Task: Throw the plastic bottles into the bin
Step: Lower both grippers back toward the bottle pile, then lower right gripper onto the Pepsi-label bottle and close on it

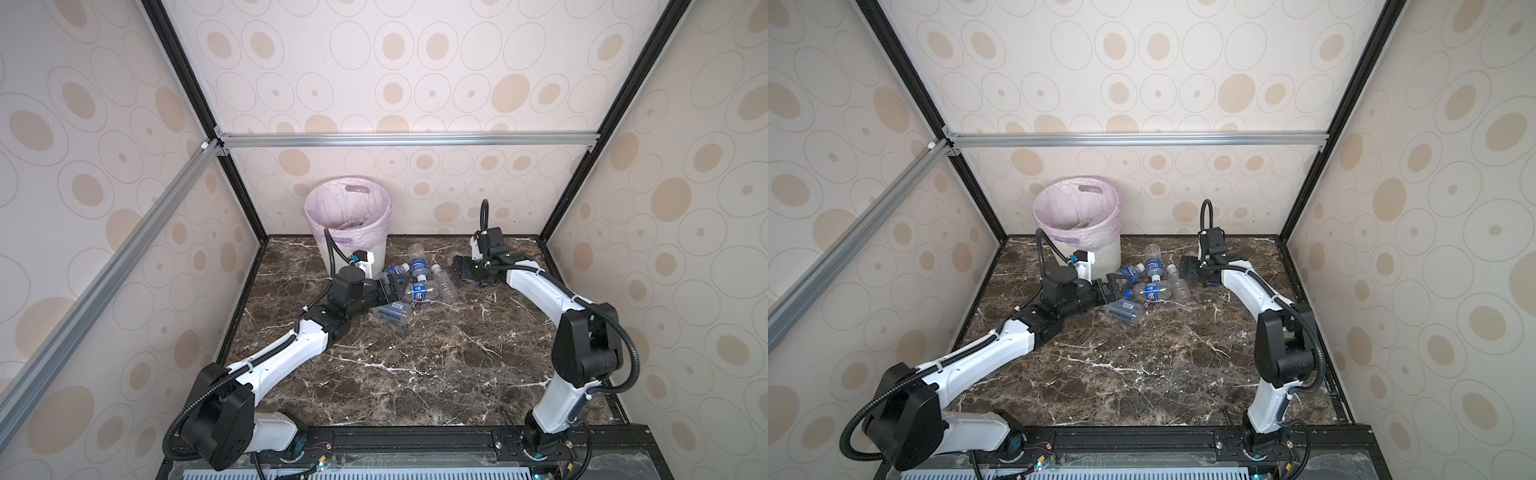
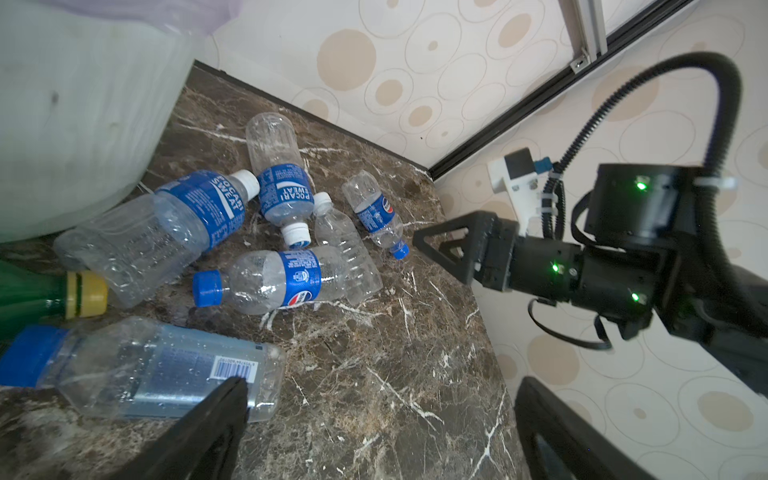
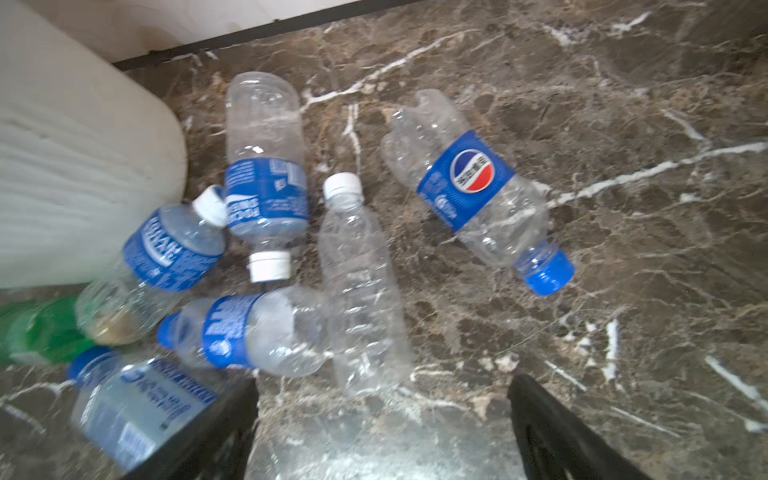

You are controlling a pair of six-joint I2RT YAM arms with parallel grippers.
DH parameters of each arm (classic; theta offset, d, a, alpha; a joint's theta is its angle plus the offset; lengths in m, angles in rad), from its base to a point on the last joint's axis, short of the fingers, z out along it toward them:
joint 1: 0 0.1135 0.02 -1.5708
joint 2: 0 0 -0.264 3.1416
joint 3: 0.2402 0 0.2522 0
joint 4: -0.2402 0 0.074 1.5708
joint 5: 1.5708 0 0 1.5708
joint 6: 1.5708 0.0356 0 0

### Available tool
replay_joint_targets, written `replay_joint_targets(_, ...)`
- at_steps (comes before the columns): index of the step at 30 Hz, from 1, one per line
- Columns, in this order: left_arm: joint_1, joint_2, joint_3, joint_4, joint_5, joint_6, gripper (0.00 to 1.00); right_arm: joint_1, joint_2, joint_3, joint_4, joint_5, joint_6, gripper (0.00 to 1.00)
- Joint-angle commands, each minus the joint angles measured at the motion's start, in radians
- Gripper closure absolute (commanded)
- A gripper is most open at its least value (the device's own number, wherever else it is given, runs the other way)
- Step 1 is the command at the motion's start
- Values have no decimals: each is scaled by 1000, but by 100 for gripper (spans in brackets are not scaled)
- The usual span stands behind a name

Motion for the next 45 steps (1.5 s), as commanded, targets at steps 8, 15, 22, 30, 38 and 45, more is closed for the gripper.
replay_joint_targets(8,-64,155,60,119,45,-58,1,-53,273,327,-153,-3,-198,5)
replay_joint_targets(15,-73,229,132,91,64,-34,1,-67,417,480,-221,-20,-274,10)
replay_joint_targets(22,-74,286,163,95,86,-44,1,-68,483,539,-288,12,-316,18)
replay_joint_targets(30,-75,294,178,87,92,-51,1,-68,475,492,-306,32,-334,26)
replay_joint_targets(38,-78,273,170,60,78,-49,1,-77,466,458,-293,63,-341,25)
replay_joint_targets(45,-83,294,192,54,79,-54,1,-89,474,467,-285,59,-336,25)
